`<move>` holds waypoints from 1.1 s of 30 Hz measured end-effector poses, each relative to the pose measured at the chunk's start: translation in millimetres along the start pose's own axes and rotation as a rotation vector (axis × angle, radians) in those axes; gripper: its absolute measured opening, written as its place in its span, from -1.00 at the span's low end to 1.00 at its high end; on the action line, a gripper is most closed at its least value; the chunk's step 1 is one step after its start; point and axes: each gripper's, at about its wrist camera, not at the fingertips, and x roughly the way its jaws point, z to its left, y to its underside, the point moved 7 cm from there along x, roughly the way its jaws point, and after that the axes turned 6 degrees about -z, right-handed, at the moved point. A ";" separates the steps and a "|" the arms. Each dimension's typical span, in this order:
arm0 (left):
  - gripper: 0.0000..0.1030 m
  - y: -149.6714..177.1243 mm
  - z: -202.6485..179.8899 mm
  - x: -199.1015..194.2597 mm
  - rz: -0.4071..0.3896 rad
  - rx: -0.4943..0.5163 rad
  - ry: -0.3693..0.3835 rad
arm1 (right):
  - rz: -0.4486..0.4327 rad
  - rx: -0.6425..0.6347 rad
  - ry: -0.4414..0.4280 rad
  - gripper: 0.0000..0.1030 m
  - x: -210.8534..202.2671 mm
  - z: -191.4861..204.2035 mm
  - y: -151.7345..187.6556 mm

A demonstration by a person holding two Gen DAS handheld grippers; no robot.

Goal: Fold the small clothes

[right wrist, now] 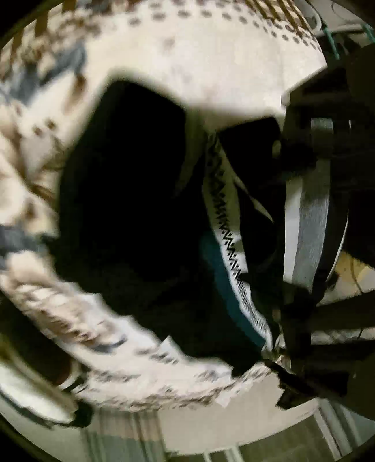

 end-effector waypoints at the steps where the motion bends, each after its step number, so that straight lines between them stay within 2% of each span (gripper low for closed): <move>1: 0.03 -9.6 -4.7 -3.8 -0.018 0.024 -0.006 | -0.032 0.019 -0.010 0.23 -14.6 -2.7 -4.3; 5: 0.03 -45.7 -36.2 2.1 -0.072 0.160 -0.010 | -0.182 0.009 -0.039 0.30 -62.1 1.5 -31.9; 7: 0.04 -56.8 -47.6 22.3 -0.027 0.200 0.026 | -0.220 -0.014 -0.065 0.44 -71.1 11.0 -52.4; 8: 0.04 -62.4 -49.5 35.4 0.012 0.203 0.011 | -0.223 -0.023 -0.059 0.45 -70.4 12.3 -65.0; 9: 0.04 -64.7 -52.1 44.3 0.049 0.188 0.028 | -0.214 -0.039 -0.045 0.48 -64.1 15.5 -77.3; 10: 0.07 -65.9 -57.0 57.7 0.106 0.178 0.077 | -0.210 -0.048 -0.039 0.50 -58.2 20.6 -86.1; 12: 0.14 -66.9 -56.9 75.0 0.142 0.211 0.037 | -0.139 -0.073 -0.003 0.58 -31.3 23.7 -101.7; 15: 0.22 -62.0 -46.5 112.6 0.218 0.269 -0.029 | -0.046 -0.084 0.023 0.58 3.7 15.5 -107.8; 17: 0.24 -62.6 -43.7 124.3 0.230 0.304 -0.044 | -0.029 -0.099 0.018 0.63 13.0 12.4 -112.0; 19: 0.23 -62.1 -46.2 127.2 0.227 0.327 -0.033 | -0.008 -0.104 -0.011 0.78 17.0 10.3 -114.9; 20: 0.20 -61.1 -48.9 128.6 0.220 0.335 -0.019 | 0.007 -0.101 -0.029 0.81 18.9 9.5 -115.8; 21: 0.01 -60.2 -51.5 129.6 0.209 0.349 -0.024 | 0.020 -0.103 -0.032 0.81 21.6 8.1 -116.9; 22: -0.28 -58.0 -55.3 129.6 0.193 0.381 -0.027 | 0.026 -0.112 -0.030 0.81 23.5 7.8 -116.8; 23: -0.32 -56.7 -59.9 128.4 0.175 0.409 -0.030 | 0.023 -0.131 -0.028 0.81 24.7 9.9 -115.6; 24: -0.39 -56.9 -63.4 127.3 0.158 0.432 -0.039 | 0.014 -0.146 -0.021 0.72 24.8 11.3 -115.2; 25: -0.43 -57.4 -68.4 126.7 0.148 0.440 -0.039 | -0.004 -0.162 -0.007 0.36 21.4 11.4 -115.1; 27: -0.45 -60.9 -74.2 120.1 0.112 0.453 -0.045 | -0.025 -0.167 0.014 -0.03 16.3 10.6 -113.7; 28: -0.46 -64.7 -75.0 117.0 0.103 0.452 -0.046 | -0.039 -0.153 0.005 -0.15 10.7 10.0 -113.0; 31: -0.46 -70.8 -71.4 118.8 0.114 0.425 -0.044 | -0.069 -0.100 0.003 -0.20 -2.9 8.0 -108.7; 33: -0.45 -73.6 -67.6 123.9 0.134 0.409 -0.043 | -0.057 -0.060 -0.011 -0.20 -8.4 -1.5 -105.2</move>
